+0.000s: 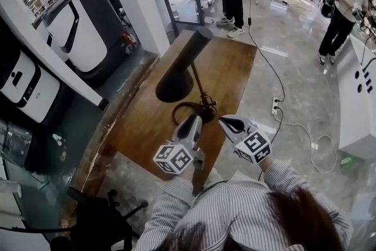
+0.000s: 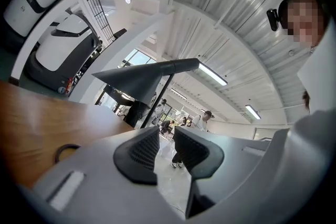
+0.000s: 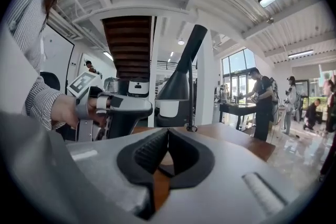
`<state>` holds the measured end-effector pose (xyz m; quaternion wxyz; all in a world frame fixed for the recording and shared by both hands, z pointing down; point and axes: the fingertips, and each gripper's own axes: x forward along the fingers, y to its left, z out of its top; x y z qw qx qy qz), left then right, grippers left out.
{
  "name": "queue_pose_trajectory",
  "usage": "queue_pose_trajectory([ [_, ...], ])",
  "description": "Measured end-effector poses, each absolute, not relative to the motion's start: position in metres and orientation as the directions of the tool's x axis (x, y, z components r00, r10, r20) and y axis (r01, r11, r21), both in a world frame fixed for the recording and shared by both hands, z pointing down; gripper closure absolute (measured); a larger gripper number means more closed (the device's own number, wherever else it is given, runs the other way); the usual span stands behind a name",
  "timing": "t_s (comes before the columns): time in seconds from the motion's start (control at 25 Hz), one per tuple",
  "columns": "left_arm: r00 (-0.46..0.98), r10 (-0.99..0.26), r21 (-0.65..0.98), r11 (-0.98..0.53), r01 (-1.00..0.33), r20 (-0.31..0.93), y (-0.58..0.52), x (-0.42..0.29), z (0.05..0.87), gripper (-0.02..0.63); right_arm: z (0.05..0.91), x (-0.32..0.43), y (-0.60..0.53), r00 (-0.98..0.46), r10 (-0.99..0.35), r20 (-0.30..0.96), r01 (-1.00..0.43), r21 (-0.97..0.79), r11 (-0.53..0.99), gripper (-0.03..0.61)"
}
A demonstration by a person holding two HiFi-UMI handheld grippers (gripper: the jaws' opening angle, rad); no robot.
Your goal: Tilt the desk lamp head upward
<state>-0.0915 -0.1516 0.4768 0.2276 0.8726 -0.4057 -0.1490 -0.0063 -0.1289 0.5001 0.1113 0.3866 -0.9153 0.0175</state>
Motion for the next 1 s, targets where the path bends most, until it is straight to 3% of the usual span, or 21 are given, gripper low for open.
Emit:
queue_pose_trajectory([
  [0.6,0.518,-0.819,0.64,-0.539,-0.547,-0.247,-0.211,-0.118,0.469,0.483,0.506,-0.035,-0.244,-0.602,-0.744,0.289,-0.729,0.181,0.66,0.529],
  [1.0,0.513,-0.825,0.626,-0.533,-0.569,-0.236,-0.233,-0.116,0.455,0.481,0.504,-0.046,-0.258,-0.688,-0.669,0.28,-0.647,0.181,0.741,0.525],
])
